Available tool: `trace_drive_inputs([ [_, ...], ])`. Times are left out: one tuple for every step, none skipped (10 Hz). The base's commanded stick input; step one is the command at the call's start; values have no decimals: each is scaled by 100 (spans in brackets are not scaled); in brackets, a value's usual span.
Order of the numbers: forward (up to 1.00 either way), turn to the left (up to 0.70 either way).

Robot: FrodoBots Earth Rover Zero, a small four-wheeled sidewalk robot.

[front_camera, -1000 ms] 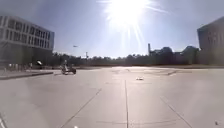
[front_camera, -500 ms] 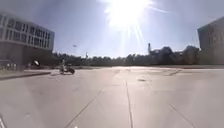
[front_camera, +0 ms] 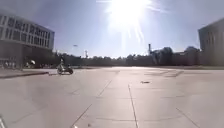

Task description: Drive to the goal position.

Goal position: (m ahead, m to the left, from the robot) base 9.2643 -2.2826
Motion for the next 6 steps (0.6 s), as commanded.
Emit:
trace_drive_inputs([
  [69, 0],
  [69, 0],
  [69, 0],
  [69, 0],
  [69, 0],
  [69, 0],
])
